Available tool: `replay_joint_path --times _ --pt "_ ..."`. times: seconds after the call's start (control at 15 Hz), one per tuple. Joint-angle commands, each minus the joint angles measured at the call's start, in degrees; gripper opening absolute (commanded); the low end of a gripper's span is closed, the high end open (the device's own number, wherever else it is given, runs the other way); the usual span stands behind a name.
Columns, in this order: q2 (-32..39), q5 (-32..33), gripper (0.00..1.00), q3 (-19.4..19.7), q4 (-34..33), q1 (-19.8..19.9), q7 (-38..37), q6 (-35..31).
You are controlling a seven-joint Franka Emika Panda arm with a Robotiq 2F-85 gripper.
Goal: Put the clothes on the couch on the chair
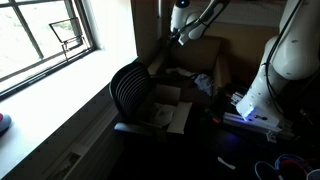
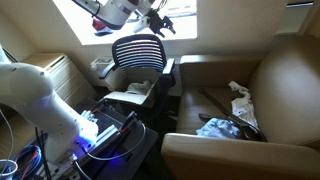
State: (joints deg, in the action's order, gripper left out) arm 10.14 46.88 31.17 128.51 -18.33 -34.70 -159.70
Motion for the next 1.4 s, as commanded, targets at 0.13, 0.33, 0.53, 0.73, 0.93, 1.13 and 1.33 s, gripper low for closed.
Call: replay_joint_path --times 0.13,0.33,0.53,0.73,0.93,1.13,1.33 --pt "-1.9 2.0 1.00 3.4 -1.4 0.2 -4.6 0.2" --pt "5.7 7.6 1.00 6.0 -6.7 0.3 -10.9 2.3" --pt "12.6 8.4 1.00 1.9 -11.3 10.9 -12.8 4.2" --pt "20.9 5.0 1.00 -0.1 -16.9 19.3 -11.5 8.0" --pt "29.7 -4.7 1.00 -6.1 -24.3 28.0 -3.7 15.2" --pt "26.6 -0.5 1.00 -3.1 -19.9 25.9 -7.4 10.9" --pt "24.6 1.4 1.00 -4.4 -18.2 26.8 -2.3 8.0"
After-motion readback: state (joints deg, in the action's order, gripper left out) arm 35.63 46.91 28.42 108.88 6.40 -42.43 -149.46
